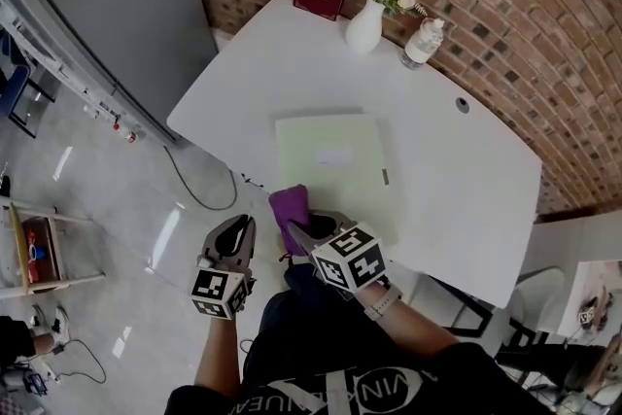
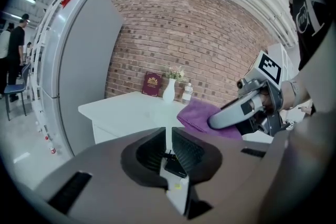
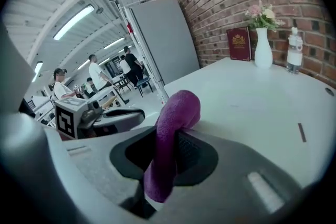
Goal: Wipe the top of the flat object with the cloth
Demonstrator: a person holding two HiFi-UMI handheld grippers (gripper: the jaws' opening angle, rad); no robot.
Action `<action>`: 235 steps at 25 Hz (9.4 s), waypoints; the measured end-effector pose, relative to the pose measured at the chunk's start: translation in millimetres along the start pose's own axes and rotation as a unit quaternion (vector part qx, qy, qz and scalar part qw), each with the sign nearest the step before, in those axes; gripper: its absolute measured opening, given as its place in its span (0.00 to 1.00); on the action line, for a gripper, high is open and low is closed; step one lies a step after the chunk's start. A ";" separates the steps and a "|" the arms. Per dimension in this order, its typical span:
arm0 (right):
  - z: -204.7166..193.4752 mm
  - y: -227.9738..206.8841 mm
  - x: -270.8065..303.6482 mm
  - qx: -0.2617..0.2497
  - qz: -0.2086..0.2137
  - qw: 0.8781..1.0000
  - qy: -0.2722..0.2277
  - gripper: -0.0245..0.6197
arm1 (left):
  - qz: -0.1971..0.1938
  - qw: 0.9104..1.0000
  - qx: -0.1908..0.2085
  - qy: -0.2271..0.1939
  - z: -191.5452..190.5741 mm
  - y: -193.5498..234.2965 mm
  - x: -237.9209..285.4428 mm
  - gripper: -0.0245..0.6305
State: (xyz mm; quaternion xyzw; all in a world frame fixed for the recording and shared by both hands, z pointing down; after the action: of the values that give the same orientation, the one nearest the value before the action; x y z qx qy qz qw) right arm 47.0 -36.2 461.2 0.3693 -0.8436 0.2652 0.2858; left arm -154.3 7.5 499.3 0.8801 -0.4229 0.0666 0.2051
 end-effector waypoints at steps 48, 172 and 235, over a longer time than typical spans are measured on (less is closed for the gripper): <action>-89.5 -147.4 -120.1 0.080 -0.226 0.970 -0.029 0.16 | -0.099 0.994 0.034 0.036 5.3 -34.8 63.2 0.09; 64.0 -91.7 -87.5 -0.105 -0.080 0.944 -0.303 0.16 | -0.172 0.956 -0.190 0.142 130.3 25.4 71.7 0.49; 74.0 -168.1 -124.3 -0.008 -0.133 0.981 -0.141 0.16 | -0.090 0.804 0.546 0.217 103.8 -39.1 44.4 0.49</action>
State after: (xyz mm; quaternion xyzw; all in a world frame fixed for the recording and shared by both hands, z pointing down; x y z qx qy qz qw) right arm 226.2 -124.9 365.1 0.5095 -0.8210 0.1632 0.1993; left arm -101.8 -45.8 406.2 0.8432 -0.1801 0.4573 -0.2180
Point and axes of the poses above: the fingertips, and each gripper's own axes: x forward along the fingers, y to its left, z out of its top, the point moved 10 cm from there along -x, backward along the fingers, and after that the axes turned 11 degrees about -z, right-handed, at the moved point
